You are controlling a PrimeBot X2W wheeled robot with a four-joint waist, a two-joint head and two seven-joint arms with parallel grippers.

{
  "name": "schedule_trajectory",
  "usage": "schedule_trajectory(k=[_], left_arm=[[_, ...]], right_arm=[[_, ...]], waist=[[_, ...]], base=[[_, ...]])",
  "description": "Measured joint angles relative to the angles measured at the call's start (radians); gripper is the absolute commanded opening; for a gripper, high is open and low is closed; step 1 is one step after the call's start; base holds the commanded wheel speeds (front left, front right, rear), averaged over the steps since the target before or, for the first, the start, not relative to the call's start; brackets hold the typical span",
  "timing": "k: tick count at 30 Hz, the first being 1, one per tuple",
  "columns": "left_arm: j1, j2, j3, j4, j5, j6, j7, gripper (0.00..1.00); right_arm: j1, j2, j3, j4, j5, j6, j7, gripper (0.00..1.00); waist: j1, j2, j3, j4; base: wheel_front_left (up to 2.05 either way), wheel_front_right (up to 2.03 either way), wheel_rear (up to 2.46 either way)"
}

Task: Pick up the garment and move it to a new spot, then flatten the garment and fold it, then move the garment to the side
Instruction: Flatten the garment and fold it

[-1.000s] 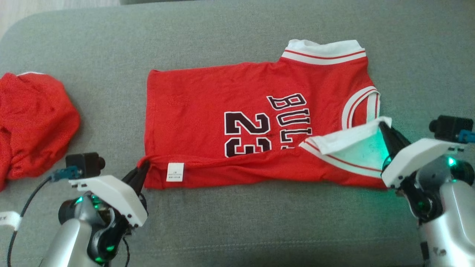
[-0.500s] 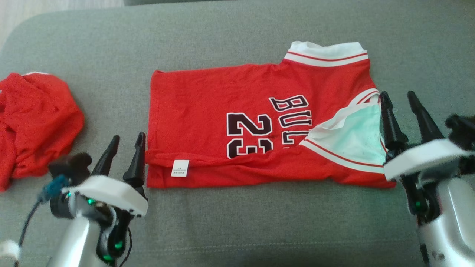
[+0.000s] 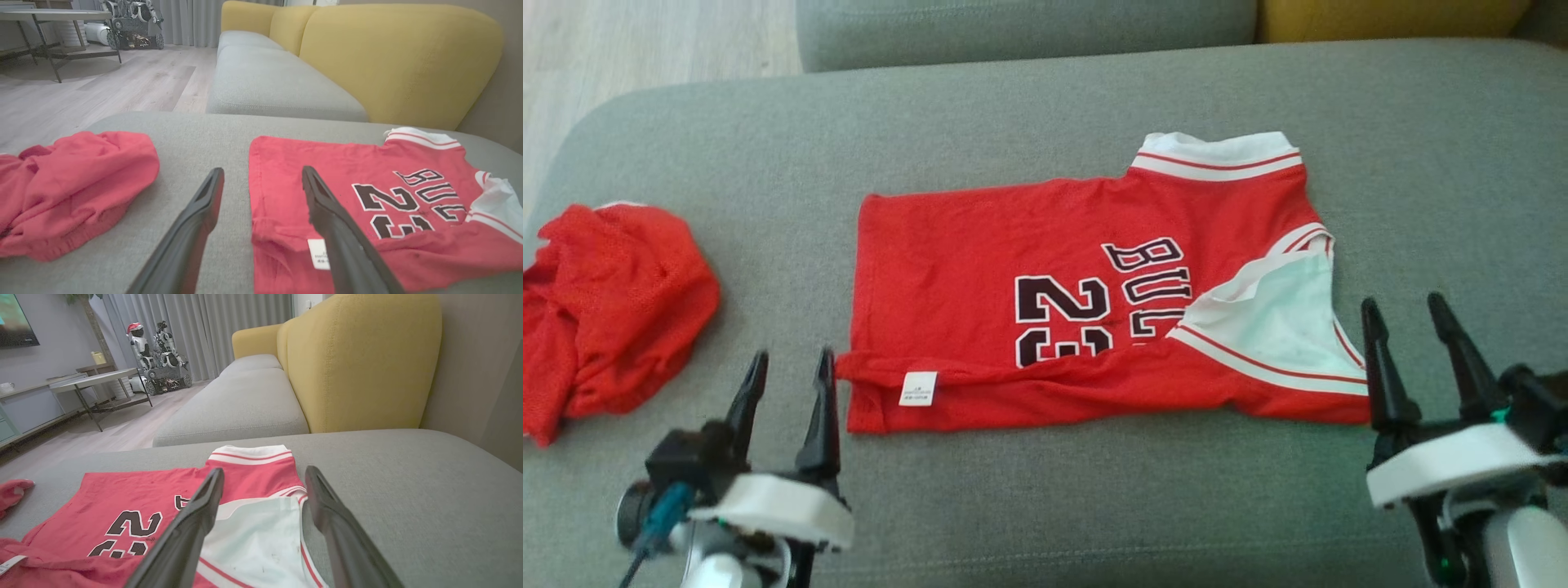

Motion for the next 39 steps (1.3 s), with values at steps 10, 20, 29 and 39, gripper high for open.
schedule_trajectory(k=[10,20,29,39], left_arm=[[0.022,0.009,-0.012,-0.016,-0.001,0.011,0.03,1.0],[0.021,0.013,-0.03,-0.019,-0.001,0.01,0.045,1.0],[-0.077,0.012,-0.061,0.038,-0.028,-0.038,0.127,1.0],[-0.117,-0.026,-0.083,0.22,-0.124,-0.081,0.236,1.0]], right_arm=[[0.02,0.016,-0.009,-0.034,-0.006,0.0,0.026,1.0],[0.028,0.019,-0.013,-0.04,0.0,0.0,0.034,1.0],[-0.075,-0.004,0.0,0.052,0.015,0.0,0.061,1.0],[-0.145,-0.054,0.025,0.262,0.042,0.0,0.208,1.0]], waist=[[0.0,0.0,-0.009,-0.005],[0.0,0.0,-0.012,0.002],[0.0,0.0,0.035,0.008],[0.0,0.0,0.116,0.013]], base=[[0.0,0.0,0.0],[0.0,0.0,0.0],[0.0,0.0,0.0],[0.0,0.0,0.0]])
